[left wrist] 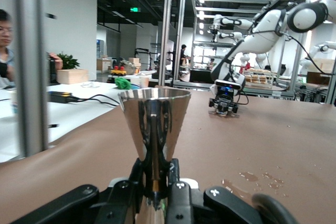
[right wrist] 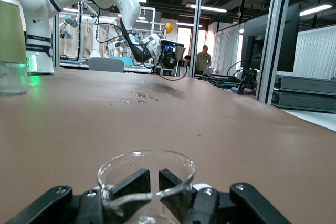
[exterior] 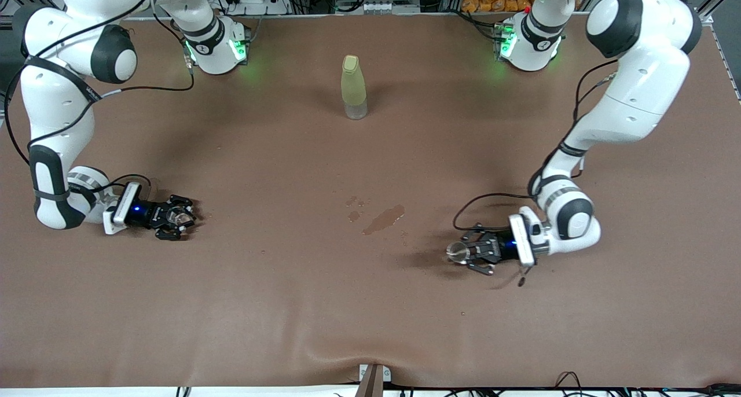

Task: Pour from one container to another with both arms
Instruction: 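Lift the jigger with the left gripper toward the table middle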

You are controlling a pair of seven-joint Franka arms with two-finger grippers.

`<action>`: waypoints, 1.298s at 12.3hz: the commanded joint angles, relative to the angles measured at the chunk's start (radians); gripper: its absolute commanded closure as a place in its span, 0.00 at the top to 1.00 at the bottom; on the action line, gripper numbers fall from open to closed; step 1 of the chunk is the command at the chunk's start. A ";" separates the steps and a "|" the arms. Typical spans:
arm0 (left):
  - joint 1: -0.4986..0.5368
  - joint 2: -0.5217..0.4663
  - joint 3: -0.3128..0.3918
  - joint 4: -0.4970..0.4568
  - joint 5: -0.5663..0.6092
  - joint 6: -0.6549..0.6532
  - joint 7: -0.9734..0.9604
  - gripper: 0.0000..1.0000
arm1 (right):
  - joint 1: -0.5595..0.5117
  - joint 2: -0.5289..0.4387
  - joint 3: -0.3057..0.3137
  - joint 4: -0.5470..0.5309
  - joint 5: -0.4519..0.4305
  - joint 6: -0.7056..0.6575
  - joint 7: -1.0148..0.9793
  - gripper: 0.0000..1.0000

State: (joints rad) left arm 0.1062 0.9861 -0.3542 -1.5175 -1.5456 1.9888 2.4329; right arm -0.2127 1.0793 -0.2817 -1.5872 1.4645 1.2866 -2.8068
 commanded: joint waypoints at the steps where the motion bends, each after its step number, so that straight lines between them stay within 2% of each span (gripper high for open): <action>1: -0.057 -0.038 0.003 -0.030 -0.036 0.071 0.032 0.00 | 0.016 0.011 0.018 -0.010 0.013 -0.018 -0.145 0.00; 3: -0.147 -0.040 0.003 -0.027 -0.083 0.163 0.032 0.00 | 0.033 -0.007 0.019 -0.010 0.013 -0.020 -0.071 0.00; 6: -0.298 -0.037 0.004 0.016 -0.238 0.270 0.040 0.00 | 0.070 -0.057 0.018 -0.016 0.013 -0.033 0.039 0.00; 10: -0.419 -0.026 0.012 0.025 -0.413 0.285 0.162 0.00 | 0.122 -0.134 0.019 -0.033 0.014 -0.046 0.156 0.00; 14: -0.438 -0.006 0.014 0.020 -0.516 0.285 0.320 0.00 | 0.162 -0.238 0.016 -0.098 0.016 -0.046 0.262 0.00; 16: -0.454 -0.003 0.014 0.020 -0.530 0.285 0.325 0.00 | 0.188 -0.307 0.013 -0.147 0.016 -0.041 0.318 0.00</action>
State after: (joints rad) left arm -0.3277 0.9845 -0.3456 -1.4984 -2.0300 2.2724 2.7128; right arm -0.0559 0.8661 -0.2575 -1.6421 1.4675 1.2354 -2.5386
